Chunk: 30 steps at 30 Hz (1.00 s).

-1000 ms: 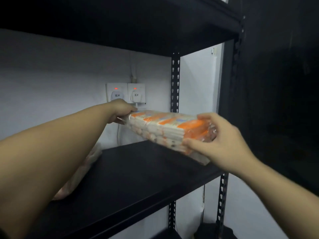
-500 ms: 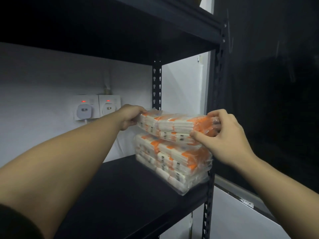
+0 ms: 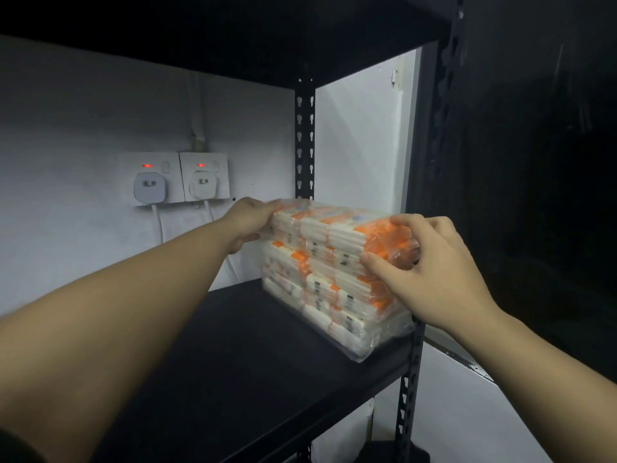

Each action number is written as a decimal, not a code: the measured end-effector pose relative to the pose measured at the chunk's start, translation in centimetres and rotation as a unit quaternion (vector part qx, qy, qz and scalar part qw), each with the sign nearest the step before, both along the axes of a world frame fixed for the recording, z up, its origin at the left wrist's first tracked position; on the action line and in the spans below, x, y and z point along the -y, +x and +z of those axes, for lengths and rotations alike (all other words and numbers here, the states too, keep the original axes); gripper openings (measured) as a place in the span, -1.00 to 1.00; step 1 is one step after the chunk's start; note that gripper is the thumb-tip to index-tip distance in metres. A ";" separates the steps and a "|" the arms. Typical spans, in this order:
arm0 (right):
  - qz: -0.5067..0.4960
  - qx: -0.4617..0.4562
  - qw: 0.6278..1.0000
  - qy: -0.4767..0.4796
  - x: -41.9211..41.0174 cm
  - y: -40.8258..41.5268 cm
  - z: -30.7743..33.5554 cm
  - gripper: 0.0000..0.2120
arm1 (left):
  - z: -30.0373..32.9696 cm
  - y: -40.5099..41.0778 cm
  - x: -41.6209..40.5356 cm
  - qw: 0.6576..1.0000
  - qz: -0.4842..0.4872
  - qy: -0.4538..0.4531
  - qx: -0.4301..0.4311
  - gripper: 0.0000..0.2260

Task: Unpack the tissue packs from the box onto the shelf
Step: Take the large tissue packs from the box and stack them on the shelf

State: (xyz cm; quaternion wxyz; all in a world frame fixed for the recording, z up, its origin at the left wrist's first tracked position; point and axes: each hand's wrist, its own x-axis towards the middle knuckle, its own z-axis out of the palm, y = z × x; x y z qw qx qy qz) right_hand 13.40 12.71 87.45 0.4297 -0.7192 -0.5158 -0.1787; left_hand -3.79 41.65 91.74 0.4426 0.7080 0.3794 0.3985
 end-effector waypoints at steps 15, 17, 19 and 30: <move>-0.060 0.049 0.997 -0.004 0.6 -2.4 -0.3 -0.19 | -3.8 -2.0 6.4 0.986 0.080 0.129 -0.061 -0.27; -0.069 0.072 0.995 0.009 0.8 -3.3 -0.4 -0.22 | -4.1 -2.3 7.8 0.984 0.071 0.142 -0.083 -0.32; -0.057 0.106 0.992 0.035 1.2 -4.5 -0.7 -0.30 | -4.4 -3.0 9.0 0.979 0.052 0.159 -0.120 -0.37; 0.110 0.154 0.981 -0.033 -0.2 -16.2 -5.1 -0.49 | -4.9 -18.7 15.1 0.887 0.078 0.213 -0.403 -0.40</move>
